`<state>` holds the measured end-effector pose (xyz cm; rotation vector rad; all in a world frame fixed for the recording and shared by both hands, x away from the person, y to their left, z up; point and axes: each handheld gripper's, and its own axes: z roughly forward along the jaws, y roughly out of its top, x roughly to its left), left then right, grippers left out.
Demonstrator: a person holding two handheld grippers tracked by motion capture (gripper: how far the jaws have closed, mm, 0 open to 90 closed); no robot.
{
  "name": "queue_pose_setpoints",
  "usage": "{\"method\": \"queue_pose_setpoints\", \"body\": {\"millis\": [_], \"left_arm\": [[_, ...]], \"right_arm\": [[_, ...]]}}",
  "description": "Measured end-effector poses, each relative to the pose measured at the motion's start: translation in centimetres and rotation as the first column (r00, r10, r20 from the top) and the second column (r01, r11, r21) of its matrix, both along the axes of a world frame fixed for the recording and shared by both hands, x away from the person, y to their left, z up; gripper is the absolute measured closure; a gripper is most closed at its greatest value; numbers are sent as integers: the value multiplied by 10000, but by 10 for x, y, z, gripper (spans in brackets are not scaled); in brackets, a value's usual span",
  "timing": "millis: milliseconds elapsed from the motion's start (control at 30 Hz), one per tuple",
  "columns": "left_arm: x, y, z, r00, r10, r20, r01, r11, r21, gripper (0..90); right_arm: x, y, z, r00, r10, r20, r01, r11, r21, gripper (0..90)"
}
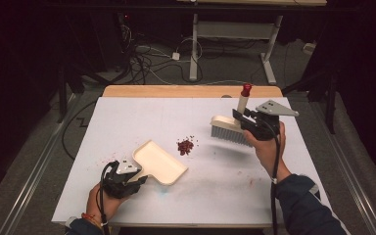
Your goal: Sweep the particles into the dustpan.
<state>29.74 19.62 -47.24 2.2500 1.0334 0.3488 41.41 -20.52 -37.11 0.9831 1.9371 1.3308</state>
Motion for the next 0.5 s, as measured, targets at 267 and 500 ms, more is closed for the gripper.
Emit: {"method": "queue_pose_setpoints", "body": {"millis": [267, 500], "left_arm": [[-1, 1, -2, 10000, -34, -15, 34, 10000, -58, 638], [-1, 2, -2, 10000, -62, -11, 62, 9999, -83, 637]], "right_arm": [[37, 38, 5, 10000, -37, -9, 37, 9986, -534, 704], [51, 63, 2, 10000, 33, -80, -38, 9978, -662, 705]]}}
